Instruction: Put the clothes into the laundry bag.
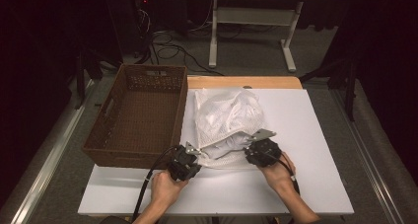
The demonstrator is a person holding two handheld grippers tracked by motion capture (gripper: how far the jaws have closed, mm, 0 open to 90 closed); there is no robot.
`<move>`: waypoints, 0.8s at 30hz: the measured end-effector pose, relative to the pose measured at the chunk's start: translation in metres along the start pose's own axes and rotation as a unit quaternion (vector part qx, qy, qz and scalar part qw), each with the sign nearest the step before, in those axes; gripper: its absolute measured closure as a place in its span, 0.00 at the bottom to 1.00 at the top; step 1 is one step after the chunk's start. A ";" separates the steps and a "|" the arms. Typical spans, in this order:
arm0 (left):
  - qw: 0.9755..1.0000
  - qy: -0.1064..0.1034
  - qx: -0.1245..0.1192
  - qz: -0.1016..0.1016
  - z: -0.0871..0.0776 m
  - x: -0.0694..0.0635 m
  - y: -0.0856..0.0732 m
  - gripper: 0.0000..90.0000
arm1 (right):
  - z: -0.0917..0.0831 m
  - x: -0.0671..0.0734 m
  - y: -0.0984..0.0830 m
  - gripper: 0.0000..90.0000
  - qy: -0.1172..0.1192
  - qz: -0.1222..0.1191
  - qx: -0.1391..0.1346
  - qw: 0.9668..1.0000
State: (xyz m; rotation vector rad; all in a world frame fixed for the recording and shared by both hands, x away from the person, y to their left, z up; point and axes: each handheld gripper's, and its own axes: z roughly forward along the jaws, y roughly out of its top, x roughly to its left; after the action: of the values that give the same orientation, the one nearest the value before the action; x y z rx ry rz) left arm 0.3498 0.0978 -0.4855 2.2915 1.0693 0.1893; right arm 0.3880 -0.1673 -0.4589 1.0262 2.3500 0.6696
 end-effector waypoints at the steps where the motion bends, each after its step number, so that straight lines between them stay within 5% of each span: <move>1: 1.000 0.000 0.000 0.001 0.000 0.000 0.000 0.98 | 0.000 -0.007 -0.004 0.60 -0.013 0.011 0.002 1.000; 6: 1.000 0.001 -0.002 -0.001 0.000 -0.001 0.000 0.98 | 0.014 -0.020 -0.010 0.58 -0.050 0.026 0.023 0.998; 10: 1.000 0.002 -0.004 -0.001 -0.002 0.000 0.000 0.98 | 0.020 -0.023 -0.010 0.93 -0.047 0.022 0.027 0.998; 12: 1.000 0.001 -0.004 0.000 -0.003 0.001 0.000 0.98 | 0.017 -0.027 -0.013 1.00 -0.040 0.023 0.024 0.999; 19: 1.000 0.008 0.001 0.006 0.000 0.000 0.001 0.98 | -0.007 -0.040 -0.041 1.00 -0.037 0.041 0.025 0.998; 24: 1.000 0.013 0.001 0.008 0.002 -0.002 0.001 0.98 | -0.014 -0.036 -0.060 1.00 -0.026 0.047 0.033 0.998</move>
State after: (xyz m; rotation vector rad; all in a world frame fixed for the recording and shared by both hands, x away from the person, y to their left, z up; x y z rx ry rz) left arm 0.3497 0.0951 -0.4864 2.3058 1.0651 0.2244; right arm 0.3700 -0.2338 -0.4759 1.1743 2.3046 0.5970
